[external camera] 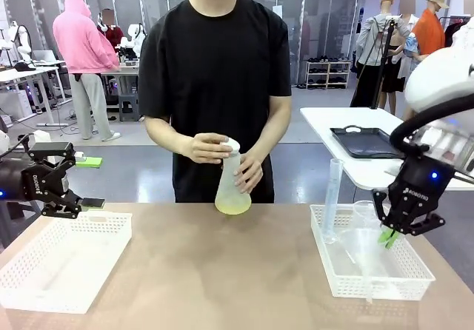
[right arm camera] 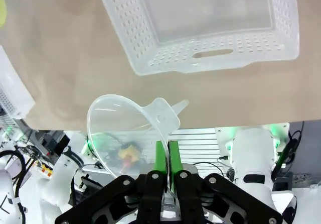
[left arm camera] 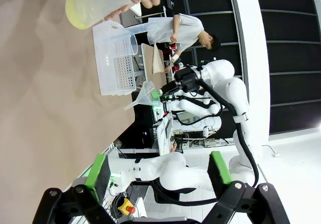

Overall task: Prepare the solutions needed for the experiment.
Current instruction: Once the solution is in the Big flask , pick up the Plastic Funnel and place it back into the right Organizing basket.

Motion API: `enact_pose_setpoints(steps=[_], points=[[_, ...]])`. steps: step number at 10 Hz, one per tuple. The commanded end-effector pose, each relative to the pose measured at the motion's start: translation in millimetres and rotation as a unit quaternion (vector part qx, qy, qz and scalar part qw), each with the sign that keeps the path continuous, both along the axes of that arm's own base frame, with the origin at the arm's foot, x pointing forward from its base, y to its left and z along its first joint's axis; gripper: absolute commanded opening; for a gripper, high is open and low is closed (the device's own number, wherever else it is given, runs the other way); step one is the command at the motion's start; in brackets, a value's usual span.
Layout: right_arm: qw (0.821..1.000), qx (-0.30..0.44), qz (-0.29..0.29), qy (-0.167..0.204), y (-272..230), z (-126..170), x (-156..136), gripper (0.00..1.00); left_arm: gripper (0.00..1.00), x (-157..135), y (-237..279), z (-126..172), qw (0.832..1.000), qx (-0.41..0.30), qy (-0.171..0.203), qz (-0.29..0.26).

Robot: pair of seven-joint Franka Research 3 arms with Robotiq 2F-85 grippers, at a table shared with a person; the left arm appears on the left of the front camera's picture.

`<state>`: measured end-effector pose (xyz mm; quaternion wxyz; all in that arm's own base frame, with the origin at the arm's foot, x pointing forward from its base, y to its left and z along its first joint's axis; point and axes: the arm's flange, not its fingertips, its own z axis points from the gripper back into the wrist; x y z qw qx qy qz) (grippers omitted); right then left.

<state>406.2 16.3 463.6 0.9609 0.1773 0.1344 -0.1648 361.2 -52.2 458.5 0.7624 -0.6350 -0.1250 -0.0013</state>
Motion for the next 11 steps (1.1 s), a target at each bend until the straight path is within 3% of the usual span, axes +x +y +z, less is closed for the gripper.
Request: enact_pose_setpoints(steps=[1,4,5,6,8,11], points=[[1.000,-0.003,-0.015,-0.020,-5,25,7,0.04,1.00,-3,-2,1,1.000,-0.011,0.000,0.000],[0.995,0.004,-0.030,-0.093,-7,14,39,0.04,1.00,-3,-2,1,1.000,-0.011,0.000,0.000],[0.995,0.010,-0.039,-0.095,-7,7,46,0.04,1.00,-3,-2,1,1.000,-0.011,0.000,0.000],[0.995,0.006,-0.045,-0.090,-6,-2,55,0.04,1.00,-3,-2,1,1.000,-0.011,0.000,0.000],[0.998,-0.008,-0.043,-0.039,-4,-23,67,0.04,1.00,-3,-2,1,1.000,-0.011,0.000,0.000],[0.998,-0.029,-0.043,-0.024,-2,-44,78,0.04,1.00,-3,-2,1,1.000,-0.011,0.000,0.000]])
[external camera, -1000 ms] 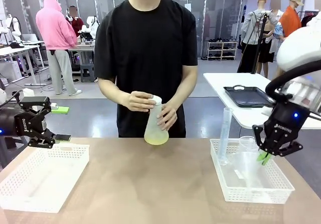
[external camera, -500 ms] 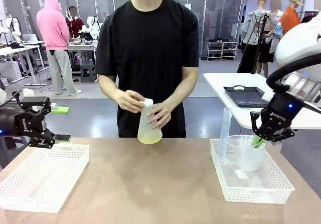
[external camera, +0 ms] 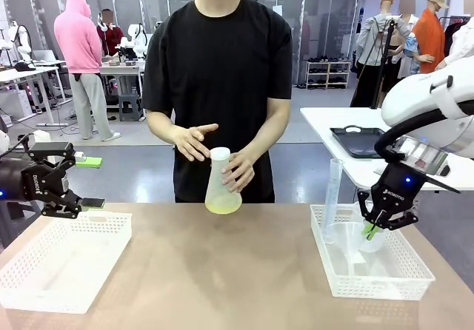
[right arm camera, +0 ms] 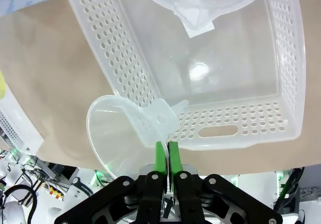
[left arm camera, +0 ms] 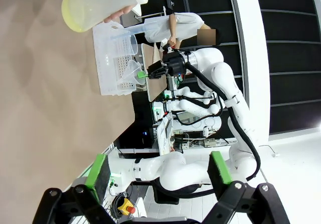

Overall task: Prepare the solutions needed for the experiment.
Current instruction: Once the solution is in the Big flask , pick up the Plastic Funnel and place it back into the right Organizing basket.

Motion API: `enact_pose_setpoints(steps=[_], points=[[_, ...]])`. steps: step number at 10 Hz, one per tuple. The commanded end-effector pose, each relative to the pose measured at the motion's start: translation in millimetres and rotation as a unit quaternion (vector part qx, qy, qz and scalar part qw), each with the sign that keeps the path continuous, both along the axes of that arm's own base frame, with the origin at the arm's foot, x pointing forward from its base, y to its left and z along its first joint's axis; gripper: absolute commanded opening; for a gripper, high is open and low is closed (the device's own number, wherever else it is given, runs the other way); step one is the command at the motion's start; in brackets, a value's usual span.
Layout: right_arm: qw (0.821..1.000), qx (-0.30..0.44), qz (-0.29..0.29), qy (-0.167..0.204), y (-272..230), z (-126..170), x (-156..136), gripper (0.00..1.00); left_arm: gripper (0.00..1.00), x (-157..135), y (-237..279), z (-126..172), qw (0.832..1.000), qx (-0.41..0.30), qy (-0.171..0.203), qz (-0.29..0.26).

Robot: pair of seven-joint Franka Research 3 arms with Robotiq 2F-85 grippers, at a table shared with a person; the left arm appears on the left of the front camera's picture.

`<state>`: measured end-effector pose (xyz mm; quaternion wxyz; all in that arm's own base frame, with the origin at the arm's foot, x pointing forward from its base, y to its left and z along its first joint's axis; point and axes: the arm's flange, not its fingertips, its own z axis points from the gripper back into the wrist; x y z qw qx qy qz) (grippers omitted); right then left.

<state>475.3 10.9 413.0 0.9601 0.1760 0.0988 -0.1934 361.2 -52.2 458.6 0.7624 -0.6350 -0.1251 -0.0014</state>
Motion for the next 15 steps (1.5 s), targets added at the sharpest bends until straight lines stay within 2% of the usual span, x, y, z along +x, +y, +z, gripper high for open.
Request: enact_pose_setpoints(steps=[1,2,3,4,5,6,7,8,15], points=[[1.000,-0.019,-0.011,0.007,3.1,1.8,10.1,0.24,1.00,-3.1,-1.8,0.5,1.000,-0.011,0.000,0.000],[1.000,-0.022,-0.009,0.007,3.4,-1.0,10.7,0.24,1.00,-3.1,-1.8,0.5,1.000,-0.011,0.000,0.000],[1.000,-0.024,-0.008,0.004,2.8,-1.4,11.4,0.44,1.00,-3.1,-1.8,0.5,1.000,-0.011,0.000,0.000],[1.000,-0.025,-0.009,0.000,1.8,-1.2,12.1,0.25,1.00,-3.1,-1.8,0.5,1.000,-0.011,0.000,0.000],[1.000,-0.025,-0.013,-0.002,0.5,-1.3,12.6,0.64,1.00,-3.1,-1.8,0.5,1.000,-0.011,0.000,0.000],[0.999,-0.025,-0.022,-0.005,-1.3,-1.7,13.3,0.45,1.00,-3.1,-1.8,0.5,1.000,-0.011,0.000,0.000],[0.999,-0.024,-0.026,-0.001,-2.2,-1.5,12.6,0.80,1.00,-3.1,-1.8,0.5,1.000,-0.011,0.000,0.000],[1.000,-0.008,-0.002,-0.003,-2.7,-2.0,9.2,0.80,1.00,-3.1,-1.8,0.5,1.000,-0.011,0.000,0.000],[1.000,-0.008,-0.002,-0.003,-2.7,-2.0,9.2,0.80,1.00,-3.1,-1.8,0.5,1.000,-0.011,0.000,0.000]])
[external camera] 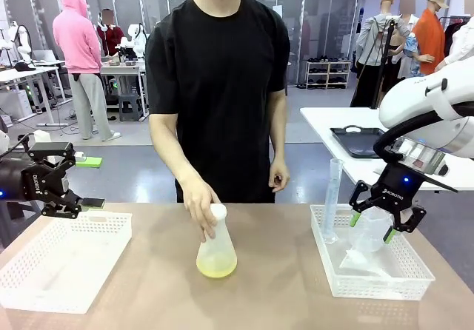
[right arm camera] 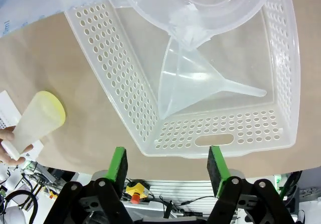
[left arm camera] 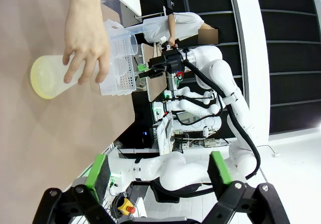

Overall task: Prepare the solutions needed for the experiment.
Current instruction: Once the solution is in the Big flask , pick up the Plastic Funnel and place it back into the right Organizing basket.

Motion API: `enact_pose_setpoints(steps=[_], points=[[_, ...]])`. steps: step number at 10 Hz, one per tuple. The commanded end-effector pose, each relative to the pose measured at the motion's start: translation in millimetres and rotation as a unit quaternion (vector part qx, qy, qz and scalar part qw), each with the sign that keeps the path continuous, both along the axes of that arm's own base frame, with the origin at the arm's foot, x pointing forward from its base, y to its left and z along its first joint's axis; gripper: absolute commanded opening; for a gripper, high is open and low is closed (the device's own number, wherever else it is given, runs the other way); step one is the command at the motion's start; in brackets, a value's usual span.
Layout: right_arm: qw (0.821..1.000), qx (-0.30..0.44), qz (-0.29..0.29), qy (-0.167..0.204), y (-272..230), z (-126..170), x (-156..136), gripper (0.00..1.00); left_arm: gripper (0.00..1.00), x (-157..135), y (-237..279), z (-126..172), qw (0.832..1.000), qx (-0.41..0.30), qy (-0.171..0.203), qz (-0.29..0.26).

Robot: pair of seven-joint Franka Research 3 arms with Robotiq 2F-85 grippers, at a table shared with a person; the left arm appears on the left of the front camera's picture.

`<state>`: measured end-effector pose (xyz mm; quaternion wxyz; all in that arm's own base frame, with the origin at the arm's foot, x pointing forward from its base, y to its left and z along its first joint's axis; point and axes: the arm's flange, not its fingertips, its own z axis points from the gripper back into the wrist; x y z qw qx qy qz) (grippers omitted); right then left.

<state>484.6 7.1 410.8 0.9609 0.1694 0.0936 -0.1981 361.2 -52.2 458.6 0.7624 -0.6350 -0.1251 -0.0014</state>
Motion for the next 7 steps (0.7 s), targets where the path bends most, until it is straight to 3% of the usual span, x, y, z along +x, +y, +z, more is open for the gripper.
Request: enact_pose_setpoints(steps=[1,7], points=[[1.000,0.000,0.003,0.000,1.1,0.3,0.0,0.80,1.00,-3.1,-1.8,0.5,1.000,-0.011,0.000,0.000],[1.000,0.000,0.003,0.000,1.1,0.3,0.0,0.80,1.00,-3.1,-1.8,0.5,1.000,-0.011,0.000,0.000]])
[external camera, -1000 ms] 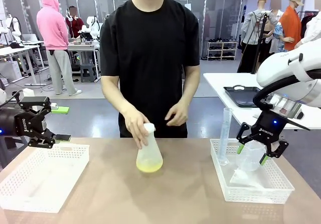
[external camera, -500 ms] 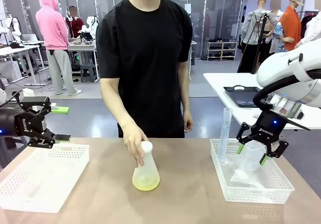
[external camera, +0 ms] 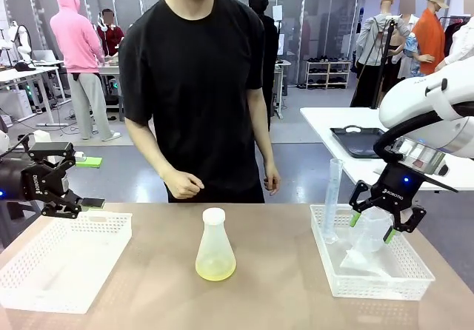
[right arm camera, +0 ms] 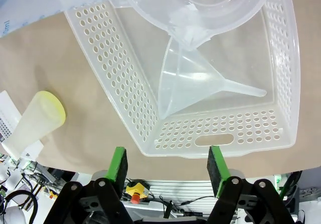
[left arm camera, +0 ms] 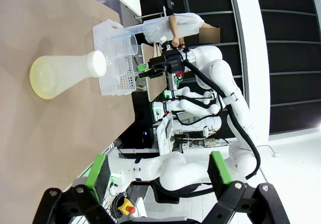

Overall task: Prepare the solutions needed for the experiment.
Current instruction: Once the solution is in the Big flask , pick up the Plastic Funnel and place it back into the right Organizing basket, then when the human places the Big flask in the center of the table, pick up the Big flask and place it in the left Organizing basket.

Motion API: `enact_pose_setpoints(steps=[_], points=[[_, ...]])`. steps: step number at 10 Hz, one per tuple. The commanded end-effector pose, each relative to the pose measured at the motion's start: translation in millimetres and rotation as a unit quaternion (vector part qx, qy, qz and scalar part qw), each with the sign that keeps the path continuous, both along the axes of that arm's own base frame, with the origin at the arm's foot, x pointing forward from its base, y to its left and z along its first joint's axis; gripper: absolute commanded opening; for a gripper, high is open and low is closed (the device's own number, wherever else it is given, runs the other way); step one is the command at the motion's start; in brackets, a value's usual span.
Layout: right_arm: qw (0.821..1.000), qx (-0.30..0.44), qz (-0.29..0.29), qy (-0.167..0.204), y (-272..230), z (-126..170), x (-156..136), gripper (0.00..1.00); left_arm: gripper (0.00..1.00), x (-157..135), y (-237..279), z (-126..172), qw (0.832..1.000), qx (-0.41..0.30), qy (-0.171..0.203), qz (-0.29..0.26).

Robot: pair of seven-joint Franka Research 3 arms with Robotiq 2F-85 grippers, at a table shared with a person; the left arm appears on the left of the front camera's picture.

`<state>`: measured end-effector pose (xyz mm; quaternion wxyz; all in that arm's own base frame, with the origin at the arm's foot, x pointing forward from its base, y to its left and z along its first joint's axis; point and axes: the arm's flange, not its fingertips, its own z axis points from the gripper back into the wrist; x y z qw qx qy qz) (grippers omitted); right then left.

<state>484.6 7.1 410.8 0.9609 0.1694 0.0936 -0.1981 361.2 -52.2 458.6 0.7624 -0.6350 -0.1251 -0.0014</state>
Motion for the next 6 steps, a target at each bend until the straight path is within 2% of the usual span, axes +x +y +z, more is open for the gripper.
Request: enact_pose_setpoints(steps=[1,6], points=[[1.000,0.000,0.003,0.000,1.1,0.3,0.0,0.80,1.00,-3.1,-1.8,0.4,1.000,-0.011,0.000,0.000],[1.000,0.000,0.003,0.000,1.1,0.3,0.0,0.80,1.00,-3.1,-1.8,0.4,1.000,-0.011,0.000,0.000]])
